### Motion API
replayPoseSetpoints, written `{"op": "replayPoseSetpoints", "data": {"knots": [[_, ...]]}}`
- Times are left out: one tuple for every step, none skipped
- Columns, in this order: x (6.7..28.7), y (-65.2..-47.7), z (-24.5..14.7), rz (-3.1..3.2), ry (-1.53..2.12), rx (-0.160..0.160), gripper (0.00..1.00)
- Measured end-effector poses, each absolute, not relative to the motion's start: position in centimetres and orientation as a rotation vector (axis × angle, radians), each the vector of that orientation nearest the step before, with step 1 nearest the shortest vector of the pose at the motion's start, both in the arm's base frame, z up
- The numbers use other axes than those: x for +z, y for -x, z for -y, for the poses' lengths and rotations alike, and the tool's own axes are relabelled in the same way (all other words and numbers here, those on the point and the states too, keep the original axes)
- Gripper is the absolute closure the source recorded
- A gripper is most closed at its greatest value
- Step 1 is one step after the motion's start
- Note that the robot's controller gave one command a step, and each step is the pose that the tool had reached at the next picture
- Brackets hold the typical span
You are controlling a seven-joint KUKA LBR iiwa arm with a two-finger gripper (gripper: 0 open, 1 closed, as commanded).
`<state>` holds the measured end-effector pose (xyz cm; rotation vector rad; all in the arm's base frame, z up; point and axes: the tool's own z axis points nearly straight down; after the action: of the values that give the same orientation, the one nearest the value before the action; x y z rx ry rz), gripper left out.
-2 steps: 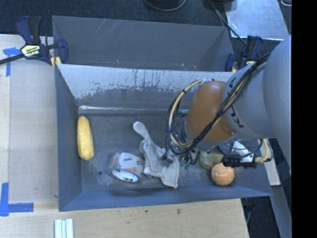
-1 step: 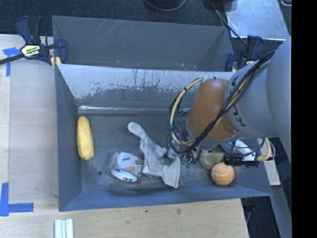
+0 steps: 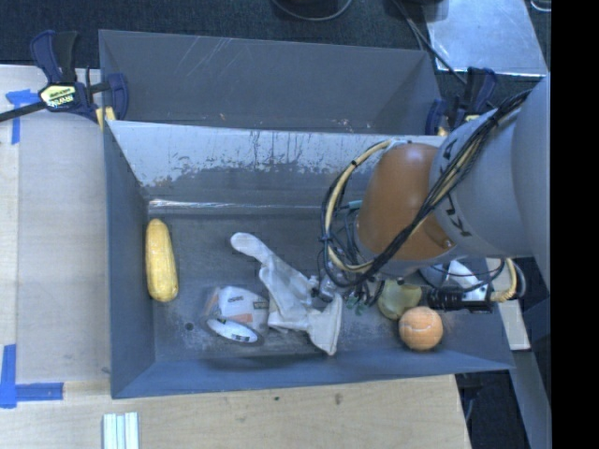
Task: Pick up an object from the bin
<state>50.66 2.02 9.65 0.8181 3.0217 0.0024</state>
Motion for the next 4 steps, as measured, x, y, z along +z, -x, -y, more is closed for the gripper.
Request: {"op": "replayPoseSetpoints", "data": {"knots": [[11.0,-50.7,-2.0,-3.019,-0.817,0.004,1.0],[11.9,-50.8,-2.0,-3.017,-0.816,0.005,1.0],[12.9,-50.6,-2.0,-3.024,-0.817,0.001,1.0],[15.2,-50.6,-2.0,-3.026,-0.819,-0.001,1.0]]}}
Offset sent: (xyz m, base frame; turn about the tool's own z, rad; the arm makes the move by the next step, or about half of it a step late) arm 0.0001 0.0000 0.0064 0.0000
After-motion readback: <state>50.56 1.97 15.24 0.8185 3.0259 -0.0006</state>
